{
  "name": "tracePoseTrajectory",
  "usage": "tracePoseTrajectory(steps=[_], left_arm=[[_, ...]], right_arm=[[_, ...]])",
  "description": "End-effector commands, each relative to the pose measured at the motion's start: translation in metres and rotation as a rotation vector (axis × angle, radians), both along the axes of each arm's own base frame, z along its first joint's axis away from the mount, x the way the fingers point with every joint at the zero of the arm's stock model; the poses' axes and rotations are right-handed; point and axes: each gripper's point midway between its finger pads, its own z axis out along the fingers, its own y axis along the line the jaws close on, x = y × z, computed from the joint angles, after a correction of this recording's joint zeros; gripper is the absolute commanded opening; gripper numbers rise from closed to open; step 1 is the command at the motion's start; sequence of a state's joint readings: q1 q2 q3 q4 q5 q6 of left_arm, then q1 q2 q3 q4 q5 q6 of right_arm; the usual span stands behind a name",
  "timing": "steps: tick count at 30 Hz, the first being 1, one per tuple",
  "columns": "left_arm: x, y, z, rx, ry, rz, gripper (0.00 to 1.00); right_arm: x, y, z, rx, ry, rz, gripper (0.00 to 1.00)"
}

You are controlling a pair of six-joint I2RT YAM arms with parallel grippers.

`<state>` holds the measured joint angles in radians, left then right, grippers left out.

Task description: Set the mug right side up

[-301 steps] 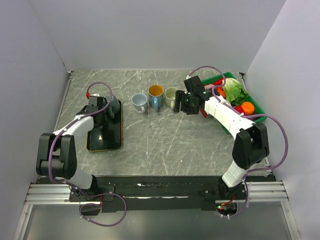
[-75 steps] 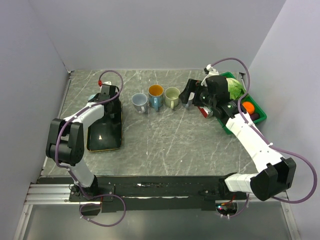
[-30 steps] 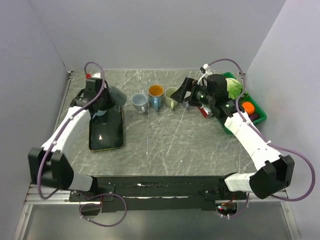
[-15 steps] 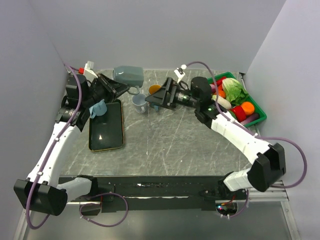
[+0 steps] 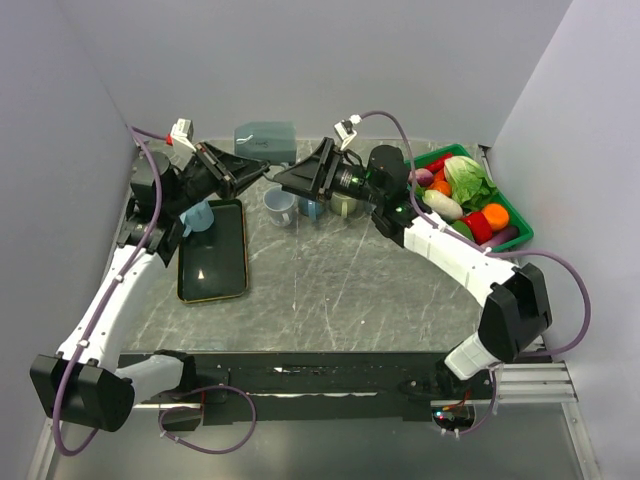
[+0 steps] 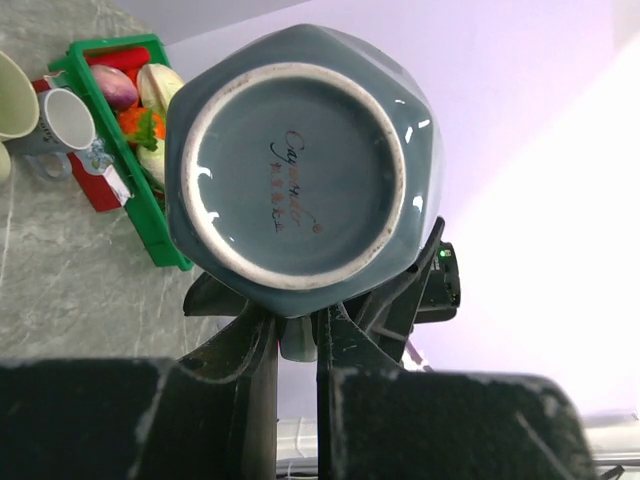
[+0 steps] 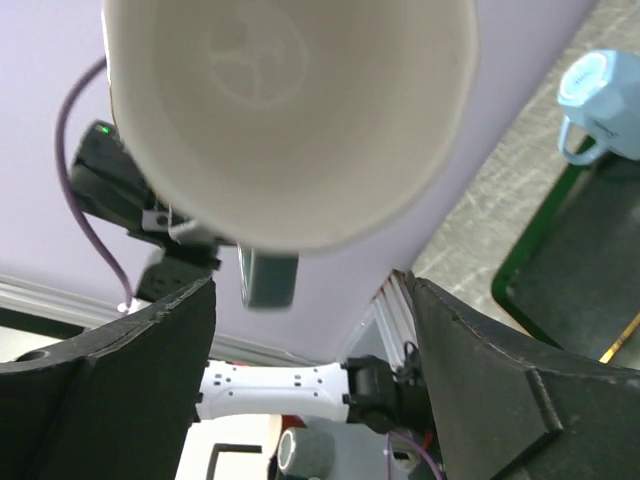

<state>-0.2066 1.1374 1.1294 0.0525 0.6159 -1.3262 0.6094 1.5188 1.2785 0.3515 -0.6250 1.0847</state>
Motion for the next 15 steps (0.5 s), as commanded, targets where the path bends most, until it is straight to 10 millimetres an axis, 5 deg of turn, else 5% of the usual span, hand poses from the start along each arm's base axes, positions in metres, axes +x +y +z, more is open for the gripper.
tracePoseTrajectory(steps=[1,8,15], left_arm=[[-0.031,-0.002,0.055,-0.092,-0.197,-0.050,0.01],[-0.036,-0.010,0.052,-0.094,-0.200,-0.071,0.01],[-0.037,-0.010,0.041,-0.079,-0.189,-0.057,0.01]], right_arm=[[-0.001,0.004,0.046,0.134,-0.069,0.008,0.82],[0.006,0.010,0.043,0.164,-0.015,0.025,0.68],[0.005,0.012,0.034,0.147,0.013,0.041,0.20]])
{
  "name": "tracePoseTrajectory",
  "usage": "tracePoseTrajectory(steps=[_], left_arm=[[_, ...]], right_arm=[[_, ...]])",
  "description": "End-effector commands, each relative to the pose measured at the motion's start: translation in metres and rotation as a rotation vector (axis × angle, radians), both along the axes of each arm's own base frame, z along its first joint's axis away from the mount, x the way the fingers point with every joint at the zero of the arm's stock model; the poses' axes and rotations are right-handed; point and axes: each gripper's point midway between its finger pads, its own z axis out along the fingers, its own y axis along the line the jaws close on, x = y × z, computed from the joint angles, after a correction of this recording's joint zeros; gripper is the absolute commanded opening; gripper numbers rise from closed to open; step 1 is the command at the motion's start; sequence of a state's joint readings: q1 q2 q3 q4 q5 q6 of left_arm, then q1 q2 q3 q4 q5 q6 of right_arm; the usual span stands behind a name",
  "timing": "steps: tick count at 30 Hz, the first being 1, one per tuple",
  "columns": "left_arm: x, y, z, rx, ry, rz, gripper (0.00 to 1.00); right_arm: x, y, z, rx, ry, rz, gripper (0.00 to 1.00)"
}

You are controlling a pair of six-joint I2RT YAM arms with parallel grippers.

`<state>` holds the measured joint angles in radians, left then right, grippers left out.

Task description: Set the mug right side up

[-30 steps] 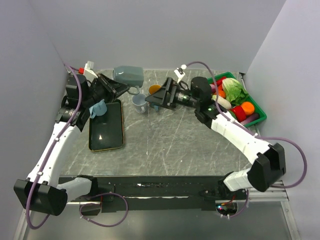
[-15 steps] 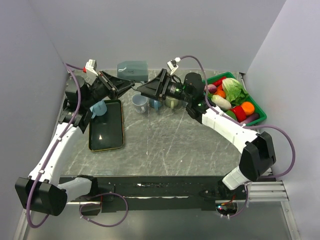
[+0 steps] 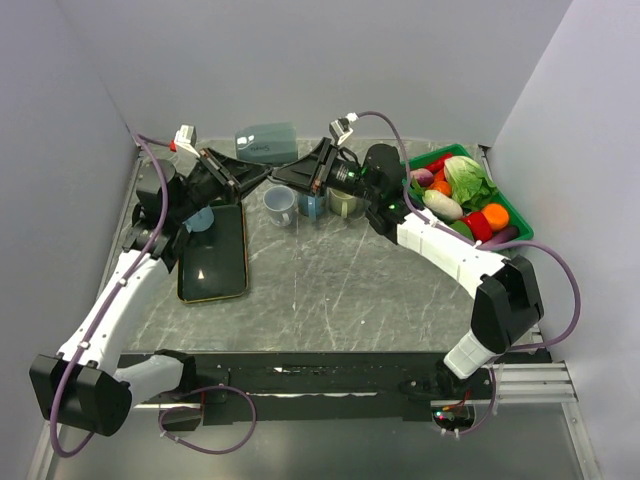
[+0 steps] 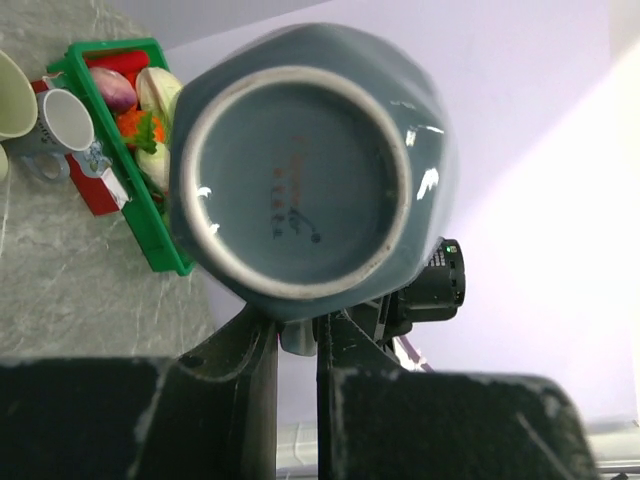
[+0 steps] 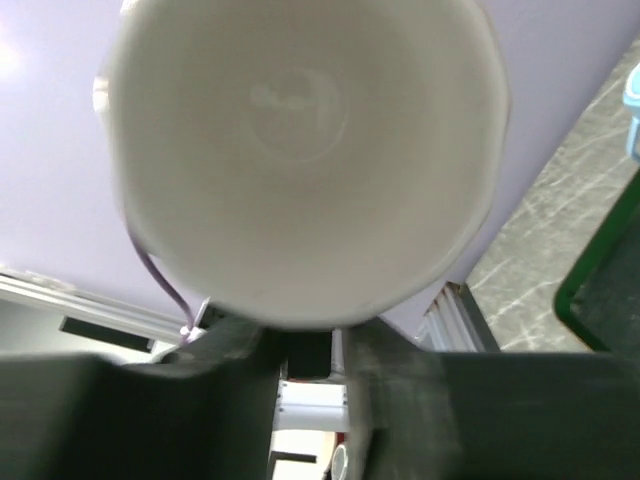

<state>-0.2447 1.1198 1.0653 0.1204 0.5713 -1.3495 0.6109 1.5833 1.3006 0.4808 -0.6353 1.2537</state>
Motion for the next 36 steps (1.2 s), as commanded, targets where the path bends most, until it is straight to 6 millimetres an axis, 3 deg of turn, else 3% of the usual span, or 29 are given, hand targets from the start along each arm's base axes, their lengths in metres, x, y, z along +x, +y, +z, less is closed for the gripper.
tracePoseTrajectory(steps=[1,4,8,9,10,12,13,15,19,20,21,22,24,25,27,31,36], left_arm=[[-0.035,-0.001,0.051,-0.057,-0.191,-0.056,0.01],[-0.036,-0.001,0.049,-0.053,-0.192,-0.052,0.01],[-0.035,-0.001,0.046,-0.025,-0.200,-0.055,0.01],[-0.035,-0.002,0.046,-0.015,-0.203,-0.056,0.06],[-0.034,-0.002,0.043,-0.002,-0.192,-0.055,0.24],[-0.033,-0.002,0.041,0.029,-0.210,-0.052,0.49],[-0.032,-0.002,0.036,0.045,-0.192,-0.050,0.76],[-0.031,-0.002,0.031,0.088,-0.211,-0.051,0.94],[-0.029,-0.005,0.014,0.175,-0.205,-0.080,0.96],[-0.027,-0.003,0.000,0.218,-0.168,-0.079,0.96],[-0.026,-0.002,-0.006,0.239,-0.161,-0.069,0.96],[-0.024,0.001,-0.012,0.260,-0.148,-0.053,0.96],[-0.022,0.006,-0.030,0.321,-0.110,-0.029,0.96],[-0.017,0.011,-0.036,0.349,-0.098,0.002,0.96],[-0.014,0.018,-0.052,0.424,-0.064,0.029,0.96],[-0.001,0.040,-0.067,0.548,-0.017,0.144,0.96],[0.015,0.064,-0.074,0.661,0.014,0.265,0.96]], right_arm=[[-0.003,0.001,0.021,0.041,-0.076,0.005,0.16],[-0.005,0.000,0.017,0.037,-0.068,0.007,0.01],[-0.007,-0.002,0.018,0.028,-0.086,-0.003,0.00],[-0.005,-0.003,0.018,0.025,-0.091,-0.017,0.00],[-0.005,-0.004,0.017,0.016,-0.094,-0.022,0.00],[0.000,-0.009,0.014,-0.035,-0.092,-0.075,0.00],[0.002,-0.011,0.011,-0.061,-0.088,-0.097,0.00],[0.005,-0.020,0.007,-0.130,-0.110,-0.157,0.00],[0.014,-0.050,0.000,-0.268,-0.159,-0.296,0.00],[0.013,-0.060,0.003,-0.294,-0.195,-0.323,0.00],[0.017,-0.072,-0.007,-0.344,-0.174,-0.350,0.00],[0.017,-0.087,-0.002,-0.361,-0.185,-0.405,0.00],[0.024,-0.114,-0.020,-0.447,-0.176,-0.474,0.00],[0.021,-0.128,-0.015,-0.471,-0.213,-0.510,0.00],[0.025,-0.153,-0.026,-0.558,-0.222,-0.595,0.00],[0.020,-0.204,-0.057,-0.790,-0.246,-0.706,0.00],[0.016,-0.248,-0.114,-1.052,-0.192,-0.786,0.00]])
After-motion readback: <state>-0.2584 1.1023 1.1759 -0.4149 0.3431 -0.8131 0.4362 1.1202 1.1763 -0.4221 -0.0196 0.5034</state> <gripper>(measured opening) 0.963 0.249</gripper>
